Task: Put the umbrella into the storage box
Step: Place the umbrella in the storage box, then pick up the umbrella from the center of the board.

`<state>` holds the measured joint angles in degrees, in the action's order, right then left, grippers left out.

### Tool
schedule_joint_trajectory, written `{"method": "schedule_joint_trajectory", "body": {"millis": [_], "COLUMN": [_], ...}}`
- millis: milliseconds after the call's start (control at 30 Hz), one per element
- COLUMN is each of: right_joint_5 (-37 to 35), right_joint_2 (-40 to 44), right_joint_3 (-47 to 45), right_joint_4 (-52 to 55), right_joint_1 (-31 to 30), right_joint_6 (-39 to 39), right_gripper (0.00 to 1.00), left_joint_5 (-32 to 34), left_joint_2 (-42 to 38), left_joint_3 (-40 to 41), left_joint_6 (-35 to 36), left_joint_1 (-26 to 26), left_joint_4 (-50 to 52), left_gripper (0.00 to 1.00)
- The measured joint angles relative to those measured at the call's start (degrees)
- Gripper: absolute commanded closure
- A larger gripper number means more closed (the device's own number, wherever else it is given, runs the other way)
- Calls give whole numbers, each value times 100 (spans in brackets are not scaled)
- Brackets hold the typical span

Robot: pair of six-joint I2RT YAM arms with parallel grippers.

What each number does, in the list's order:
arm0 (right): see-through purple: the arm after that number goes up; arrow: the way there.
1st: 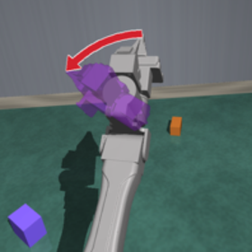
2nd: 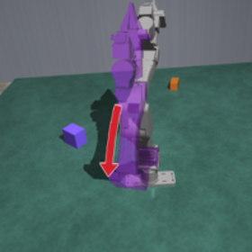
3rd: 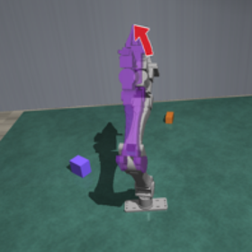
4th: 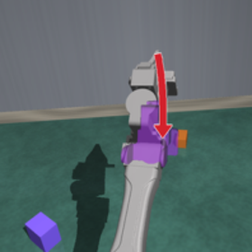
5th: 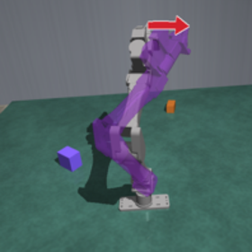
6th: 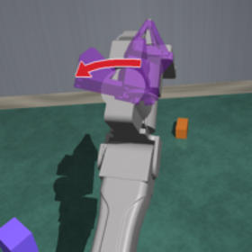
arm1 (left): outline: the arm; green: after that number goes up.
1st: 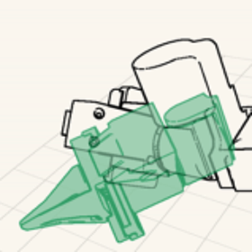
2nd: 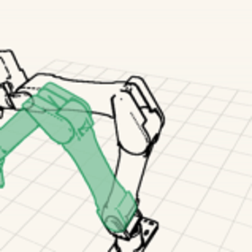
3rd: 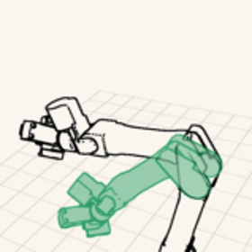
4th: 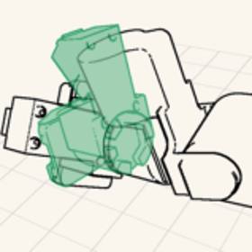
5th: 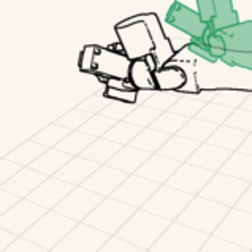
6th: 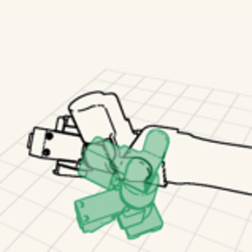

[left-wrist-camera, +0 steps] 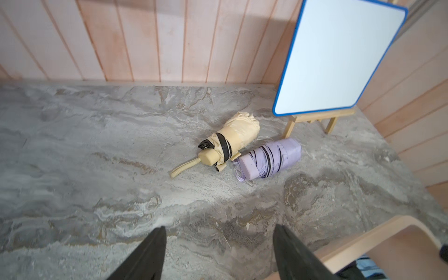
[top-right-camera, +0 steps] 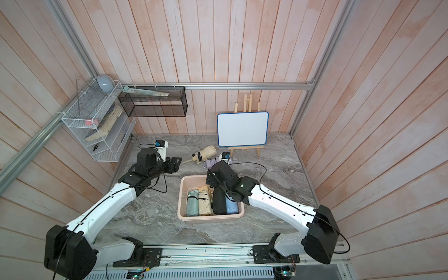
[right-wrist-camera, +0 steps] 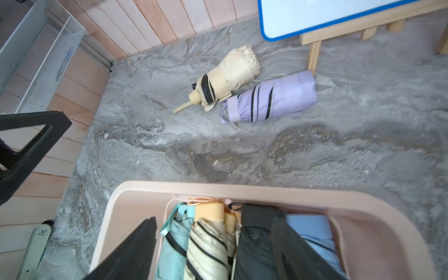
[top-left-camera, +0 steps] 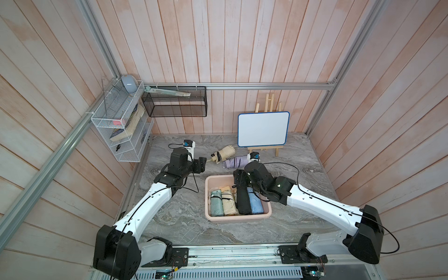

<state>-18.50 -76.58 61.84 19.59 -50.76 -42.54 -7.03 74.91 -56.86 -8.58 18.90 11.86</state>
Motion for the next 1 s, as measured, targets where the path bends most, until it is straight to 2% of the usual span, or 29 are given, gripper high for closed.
{"method": "schedule_joint_trajectory", "body": {"millis": [267, 500, 1000], "right_joint_5": [284, 407, 621], "right_joint_2": [125, 125, 122], "right_joint_3": [-4, -11, -11], "right_joint_4": [-28, -44, -24], "right_joint_1": [686, 916, 1257], "right_joint_6": [518, 625, 704], "right_gripper": [21, 21, 21], "left_joint_5": [-660, -951, -831], "left_joint_2": [1355, 2697, 4579], "left_joint_3": [-782, -1790, -3327], "left_joint_6": [1403, 2286, 3209], "left_joint_1": [-4, -7, -9], "left_joint_4": [-50, 105, 455], "left_gripper": [21, 19, 16]}}
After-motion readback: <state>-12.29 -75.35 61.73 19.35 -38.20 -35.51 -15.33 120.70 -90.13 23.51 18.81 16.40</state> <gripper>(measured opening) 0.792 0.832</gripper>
